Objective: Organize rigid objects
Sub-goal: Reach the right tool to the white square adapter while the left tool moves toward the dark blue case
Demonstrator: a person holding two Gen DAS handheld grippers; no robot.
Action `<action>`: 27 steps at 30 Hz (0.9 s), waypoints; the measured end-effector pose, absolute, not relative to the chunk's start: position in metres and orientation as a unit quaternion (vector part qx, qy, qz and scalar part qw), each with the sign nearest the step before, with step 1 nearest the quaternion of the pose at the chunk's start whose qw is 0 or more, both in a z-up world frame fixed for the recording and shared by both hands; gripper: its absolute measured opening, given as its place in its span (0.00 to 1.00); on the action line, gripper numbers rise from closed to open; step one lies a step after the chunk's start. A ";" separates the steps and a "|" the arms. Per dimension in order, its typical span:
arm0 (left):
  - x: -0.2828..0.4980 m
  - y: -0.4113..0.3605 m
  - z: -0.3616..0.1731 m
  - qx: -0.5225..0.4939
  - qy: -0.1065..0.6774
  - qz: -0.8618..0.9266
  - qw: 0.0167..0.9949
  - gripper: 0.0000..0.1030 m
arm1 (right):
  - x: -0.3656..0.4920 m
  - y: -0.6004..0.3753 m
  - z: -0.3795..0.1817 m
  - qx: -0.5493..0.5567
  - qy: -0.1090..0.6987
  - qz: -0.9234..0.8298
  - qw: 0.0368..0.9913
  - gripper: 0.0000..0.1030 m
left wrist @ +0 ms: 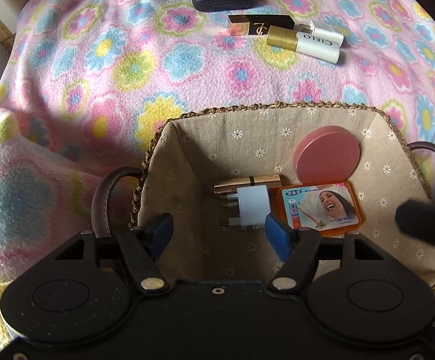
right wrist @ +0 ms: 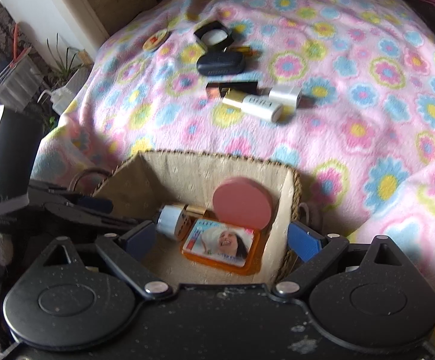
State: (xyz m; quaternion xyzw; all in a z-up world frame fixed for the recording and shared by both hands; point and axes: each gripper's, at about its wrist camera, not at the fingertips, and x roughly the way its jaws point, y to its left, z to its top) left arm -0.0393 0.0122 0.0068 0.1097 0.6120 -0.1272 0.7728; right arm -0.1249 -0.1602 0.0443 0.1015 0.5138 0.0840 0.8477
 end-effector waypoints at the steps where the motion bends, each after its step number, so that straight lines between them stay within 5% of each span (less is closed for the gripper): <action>1: -0.037 0.013 0.007 0.107 0.613 -0.127 0.772 0.63 | -0.122 -0.161 0.048 0.098 0.505 0.077 0.854 0.96; 7: -0.026 0.016 0.011 0.090 0.619 -0.131 0.770 0.65 | -0.083 -0.162 0.069 0.067 0.443 0.027 0.894 1.00; 13: -0.013 0.013 0.013 0.094 0.616 -0.135 0.770 0.65 | -0.017 -0.169 0.048 0.079 0.471 0.010 0.878 0.98; 21: 0.002 0.018 0.016 0.082 0.616 -0.130 0.773 0.67 | 0.062 -0.184 -0.007 0.142 0.535 -0.051 0.831 0.88; 27: 0.015 0.021 0.016 0.074 0.616 -0.123 0.775 0.67 | 0.090 -0.173 -0.036 0.111 0.566 -0.056 0.815 0.70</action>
